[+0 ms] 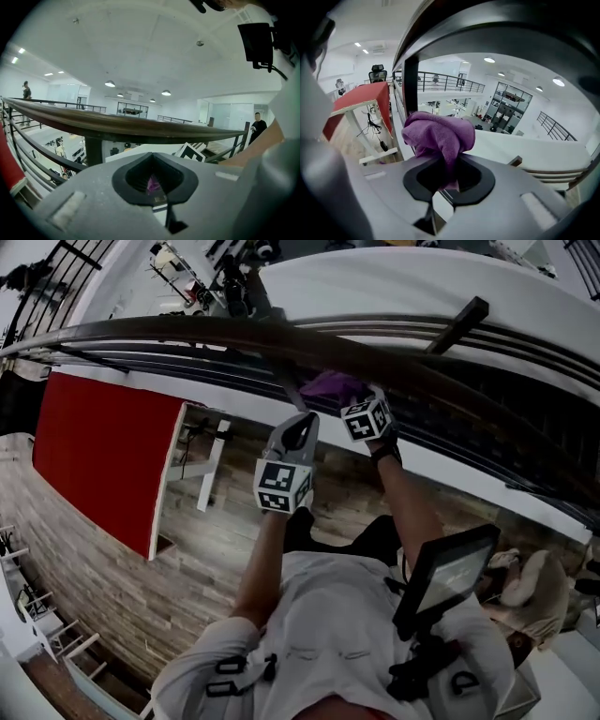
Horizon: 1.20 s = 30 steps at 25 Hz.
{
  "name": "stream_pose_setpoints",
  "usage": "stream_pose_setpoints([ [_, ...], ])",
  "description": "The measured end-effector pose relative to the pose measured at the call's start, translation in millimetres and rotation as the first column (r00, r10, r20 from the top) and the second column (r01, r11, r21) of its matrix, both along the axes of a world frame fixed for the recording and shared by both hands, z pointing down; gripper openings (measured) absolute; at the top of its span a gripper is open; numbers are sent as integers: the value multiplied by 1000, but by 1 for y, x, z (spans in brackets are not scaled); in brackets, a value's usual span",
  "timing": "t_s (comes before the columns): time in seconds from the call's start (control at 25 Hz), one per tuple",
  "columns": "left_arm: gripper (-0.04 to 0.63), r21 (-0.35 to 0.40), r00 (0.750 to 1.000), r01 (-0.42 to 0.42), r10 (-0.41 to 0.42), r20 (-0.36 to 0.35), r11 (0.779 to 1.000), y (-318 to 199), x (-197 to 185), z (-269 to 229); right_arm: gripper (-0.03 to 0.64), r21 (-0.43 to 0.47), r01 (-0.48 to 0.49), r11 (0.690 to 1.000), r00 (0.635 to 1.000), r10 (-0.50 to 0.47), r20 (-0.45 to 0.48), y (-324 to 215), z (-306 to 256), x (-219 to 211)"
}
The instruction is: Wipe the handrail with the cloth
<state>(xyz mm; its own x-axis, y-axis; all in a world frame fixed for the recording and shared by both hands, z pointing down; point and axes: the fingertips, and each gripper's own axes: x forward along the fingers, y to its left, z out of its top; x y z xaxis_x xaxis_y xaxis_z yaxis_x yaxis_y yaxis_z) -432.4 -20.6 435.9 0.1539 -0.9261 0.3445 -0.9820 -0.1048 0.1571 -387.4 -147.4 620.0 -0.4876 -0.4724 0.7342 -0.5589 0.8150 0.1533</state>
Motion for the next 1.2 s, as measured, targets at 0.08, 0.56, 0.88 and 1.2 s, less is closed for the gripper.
stream_pose_setpoints([
  [0.08, -2, -1, 999, -41, 41, -6, 999, -11, 28, -3, 49, 0, -21, 1000, 1000, 21, 4, -5, -4, 26],
  [0.56, -2, -37, 979, -206, 206, -1, 978, -48, 179, -15, 49, -5, -164, 986, 983, 164, 87, -31, -42, 177],
  [0.88, -2, -49, 936, -353, 353, -4, 935, -59, 277, -10, 49, -25, -321, 947, 940, 321, 118, -45, -44, 293],
  [1.2, -2, -58, 874, -486, 484, -43, 872, -79, 386, 6, 48, -11, -475, 880, 871, 472, 134, -73, -43, 430],
])
